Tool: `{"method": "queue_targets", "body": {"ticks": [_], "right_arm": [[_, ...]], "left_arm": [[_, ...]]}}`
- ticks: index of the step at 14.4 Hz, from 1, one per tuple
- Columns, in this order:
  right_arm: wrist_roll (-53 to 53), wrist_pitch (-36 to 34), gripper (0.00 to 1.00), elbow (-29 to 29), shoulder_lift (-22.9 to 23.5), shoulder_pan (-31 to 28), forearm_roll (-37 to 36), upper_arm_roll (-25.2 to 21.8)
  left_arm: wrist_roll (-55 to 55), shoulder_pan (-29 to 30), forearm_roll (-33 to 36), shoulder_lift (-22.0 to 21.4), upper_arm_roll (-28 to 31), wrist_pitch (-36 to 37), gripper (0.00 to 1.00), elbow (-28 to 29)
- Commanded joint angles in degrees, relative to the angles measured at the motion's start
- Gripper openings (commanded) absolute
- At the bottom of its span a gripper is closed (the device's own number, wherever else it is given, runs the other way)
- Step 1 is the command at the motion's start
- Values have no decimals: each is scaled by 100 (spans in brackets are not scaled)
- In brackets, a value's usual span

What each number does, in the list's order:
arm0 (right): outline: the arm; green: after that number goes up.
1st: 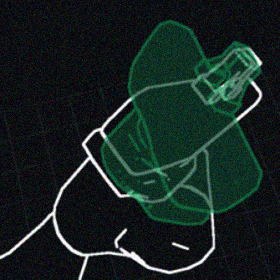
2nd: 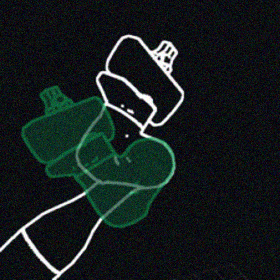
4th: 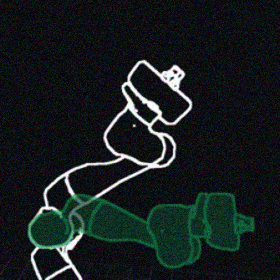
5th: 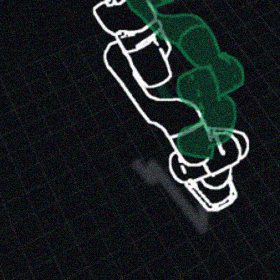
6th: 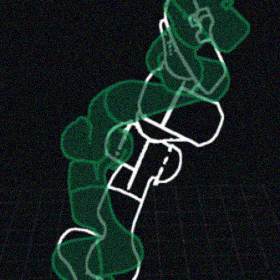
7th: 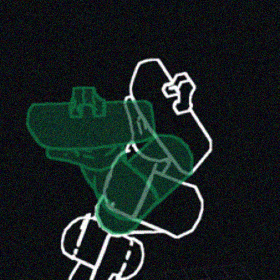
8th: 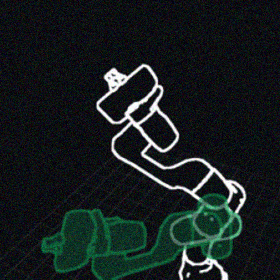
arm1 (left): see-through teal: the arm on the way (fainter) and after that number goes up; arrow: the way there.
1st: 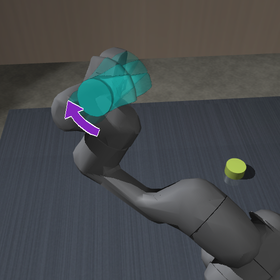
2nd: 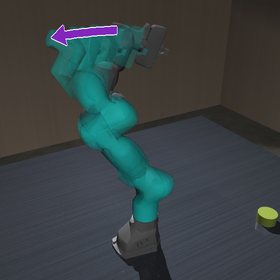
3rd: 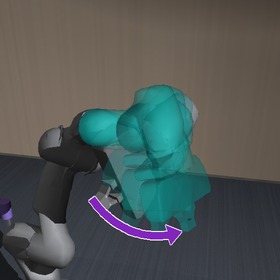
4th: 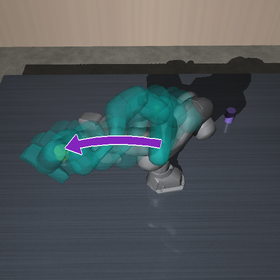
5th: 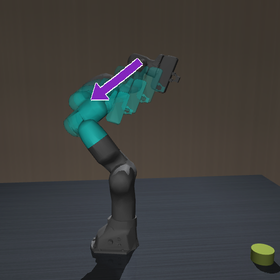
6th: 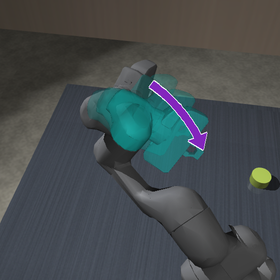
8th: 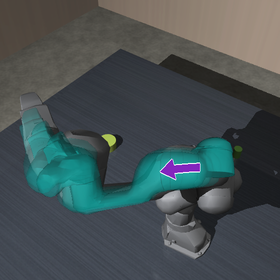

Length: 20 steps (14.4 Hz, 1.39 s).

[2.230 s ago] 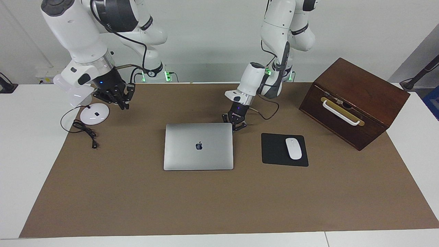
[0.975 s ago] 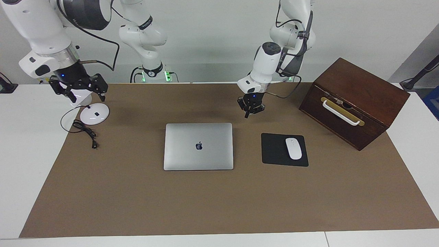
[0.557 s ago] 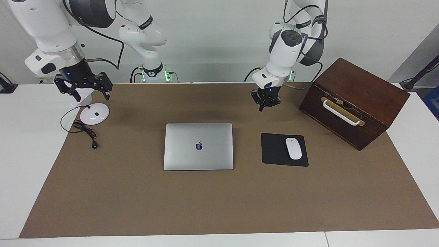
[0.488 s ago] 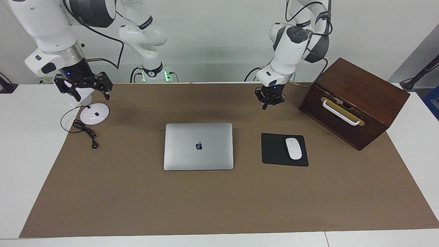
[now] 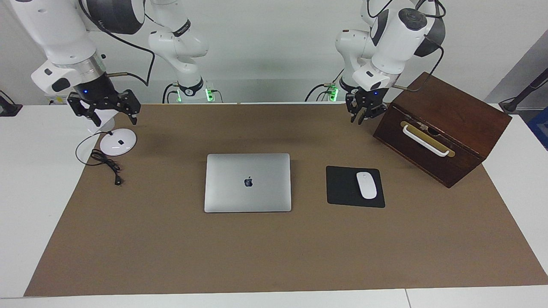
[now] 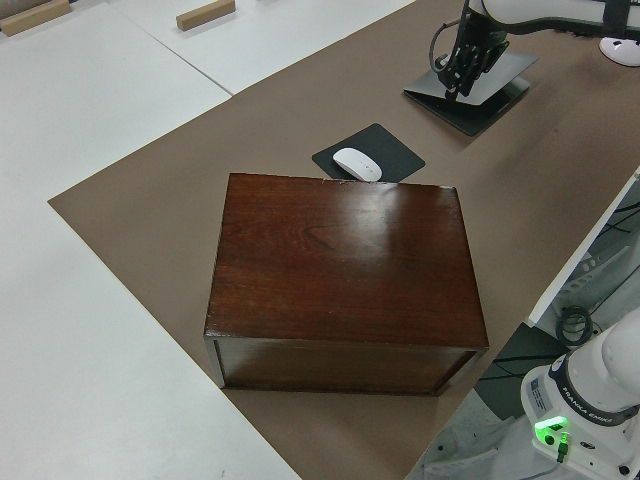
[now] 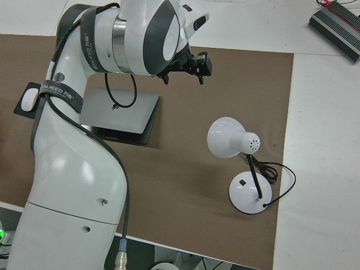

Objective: Close laptop with both arms

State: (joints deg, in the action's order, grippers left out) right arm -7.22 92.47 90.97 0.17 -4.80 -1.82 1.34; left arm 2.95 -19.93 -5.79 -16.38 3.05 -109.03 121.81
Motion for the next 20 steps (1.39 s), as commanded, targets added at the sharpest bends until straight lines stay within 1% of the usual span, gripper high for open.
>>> {"method": "queue_targets", "body": {"ticks": [1, 4, 7, 9, 11, 13, 16, 18, 20], "right_arm": [[36, 52, 100, 167, -140, -21, 59, 16], [45, 70, 100, 245, -166, -12, 59, 16], [45, 157, 100, 421, -245, -21, 59, 16], [45, 158, 100, 465, -263, -12, 59, 16], [45, 158, 100, 465, -263, -12, 59, 16], [45, 158, 100, 465, -263, -12, 59, 16], [45, 158, 100, 465, -263, -12, 59, 16], [45, 158, 100, 465, -263, -12, 59, 16], [36, 158, 100, 465, -263, -12, 59, 16]], "left_arm": [[30, 401, 78, 21, -58, 435, 100, -429], [21, 867, 79, 12, -50, 479, 100, -509], [-49, 1306, 78, 91, -50, 479, 100, -728], [-41, 1526, 105, 231, -50, 680, 100, -1088], [-23, 1624, 376, 485, -50, 1101, 100, -1623], [-23, 1711, 334, 679, -50, 1375, 100, -2045], [-23, 1852, 263, 1101, -32, 1989, 100, -2924], [-23, 1879, 228, 1190, -23, 2236, 100, -3137], [-23, 1897, 245, 1277, -32, 2246, 100, -3155]]}}
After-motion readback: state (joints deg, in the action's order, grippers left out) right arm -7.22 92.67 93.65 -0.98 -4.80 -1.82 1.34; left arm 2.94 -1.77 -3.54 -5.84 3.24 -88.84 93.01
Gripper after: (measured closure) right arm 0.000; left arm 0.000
